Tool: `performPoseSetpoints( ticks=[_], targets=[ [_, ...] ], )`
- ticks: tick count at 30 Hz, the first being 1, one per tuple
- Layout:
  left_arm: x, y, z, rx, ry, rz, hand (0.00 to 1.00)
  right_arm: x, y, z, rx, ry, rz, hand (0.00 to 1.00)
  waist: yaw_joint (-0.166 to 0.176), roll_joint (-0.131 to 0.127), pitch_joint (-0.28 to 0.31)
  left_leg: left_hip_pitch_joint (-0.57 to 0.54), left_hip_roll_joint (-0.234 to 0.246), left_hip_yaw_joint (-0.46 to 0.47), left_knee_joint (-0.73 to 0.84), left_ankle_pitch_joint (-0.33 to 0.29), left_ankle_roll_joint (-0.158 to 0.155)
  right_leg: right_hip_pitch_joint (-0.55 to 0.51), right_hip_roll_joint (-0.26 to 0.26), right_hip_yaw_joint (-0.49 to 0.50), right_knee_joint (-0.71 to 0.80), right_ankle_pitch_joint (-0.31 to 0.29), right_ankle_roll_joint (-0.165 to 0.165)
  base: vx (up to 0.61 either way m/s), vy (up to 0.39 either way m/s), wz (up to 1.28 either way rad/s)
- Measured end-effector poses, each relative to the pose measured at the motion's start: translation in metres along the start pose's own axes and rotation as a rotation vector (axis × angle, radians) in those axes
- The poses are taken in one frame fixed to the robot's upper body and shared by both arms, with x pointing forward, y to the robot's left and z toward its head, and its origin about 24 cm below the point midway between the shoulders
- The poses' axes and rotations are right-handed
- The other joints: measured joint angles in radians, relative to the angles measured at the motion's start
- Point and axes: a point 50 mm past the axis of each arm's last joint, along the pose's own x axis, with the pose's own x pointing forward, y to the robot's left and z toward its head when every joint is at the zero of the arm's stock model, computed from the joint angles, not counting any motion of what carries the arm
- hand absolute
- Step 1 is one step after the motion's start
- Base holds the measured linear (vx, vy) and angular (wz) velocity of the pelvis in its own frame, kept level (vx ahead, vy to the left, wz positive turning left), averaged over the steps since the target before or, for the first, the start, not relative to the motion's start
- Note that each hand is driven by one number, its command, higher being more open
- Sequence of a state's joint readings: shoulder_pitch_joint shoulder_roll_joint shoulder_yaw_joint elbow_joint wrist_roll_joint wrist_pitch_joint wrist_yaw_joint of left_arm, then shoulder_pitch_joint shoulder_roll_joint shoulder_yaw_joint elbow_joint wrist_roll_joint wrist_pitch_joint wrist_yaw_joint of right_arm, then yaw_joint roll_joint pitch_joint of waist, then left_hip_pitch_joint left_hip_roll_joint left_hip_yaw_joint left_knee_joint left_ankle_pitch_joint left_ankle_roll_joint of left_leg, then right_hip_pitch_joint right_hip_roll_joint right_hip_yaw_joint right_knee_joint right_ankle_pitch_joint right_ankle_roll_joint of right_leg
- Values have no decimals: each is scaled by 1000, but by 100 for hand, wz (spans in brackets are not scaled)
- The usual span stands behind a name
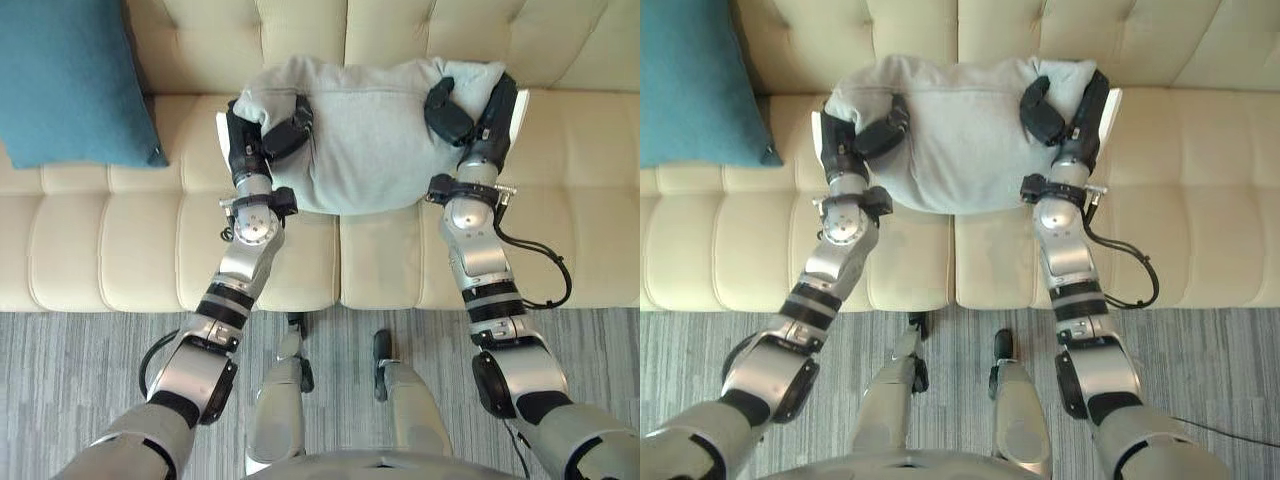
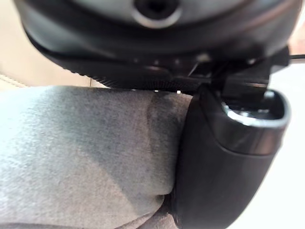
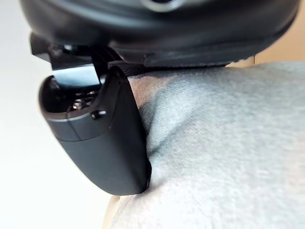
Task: Pick up cushions and gather them together orderly.
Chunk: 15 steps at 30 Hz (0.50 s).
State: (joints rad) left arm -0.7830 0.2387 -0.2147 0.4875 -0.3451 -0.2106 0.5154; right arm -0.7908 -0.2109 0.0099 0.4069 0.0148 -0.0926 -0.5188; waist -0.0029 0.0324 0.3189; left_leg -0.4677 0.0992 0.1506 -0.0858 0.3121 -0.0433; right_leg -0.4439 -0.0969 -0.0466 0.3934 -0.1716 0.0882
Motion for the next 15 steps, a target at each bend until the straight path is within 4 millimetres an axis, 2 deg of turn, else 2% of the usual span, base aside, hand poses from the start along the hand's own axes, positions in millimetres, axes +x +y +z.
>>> performPoseSetpoints(
  ticks=[1, 4, 9, 11, 15],
  targets=[
    [3, 0, 2, 3, -7, 3, 100, 2, 0, 1, 2, -2, -4, 100, 0, 0, 0, -5, -1, -1, 0, 2, -3, -6, 0, -1, 5, -1, -1, 5, -108, 2],
    [24, 5, 23, -9, -64, 27, 100, 24, -2, 20, 33, -34, -46, 100, -1, 2, 24, -41, 2, -15, 0, 19, -17, -52, -1, -6, 31, -8, -6, -15, -122, 2],
    [35, 15, 35, -53, -92, 43, 100, 44, -9, 41, 35, -88, -68, 100, -1, 9, 41, -66, 4, -26, 0, 17, -33, -95, -2, -13, 74, -21, -11, -19, -151, 3],
    [40, 23, 43, -59, -110, 37, 100, 54, -15, 52, 63, -105, -90, 100, -2, 11, 46, -76, 4, -32, -1, 15, -36, -105, -3, -19, 78, -21, -11, -8, -143, 4],
    [52, 39, 56, -36, -135, 57, 100, 66, -33, 56, 87, -88, -123, 100, -1, 11, 46, -77, 1, -37, -1, 16, -34, -106, -12, -27, 86, -25, -8, 21, -116, 7]
  ],
)
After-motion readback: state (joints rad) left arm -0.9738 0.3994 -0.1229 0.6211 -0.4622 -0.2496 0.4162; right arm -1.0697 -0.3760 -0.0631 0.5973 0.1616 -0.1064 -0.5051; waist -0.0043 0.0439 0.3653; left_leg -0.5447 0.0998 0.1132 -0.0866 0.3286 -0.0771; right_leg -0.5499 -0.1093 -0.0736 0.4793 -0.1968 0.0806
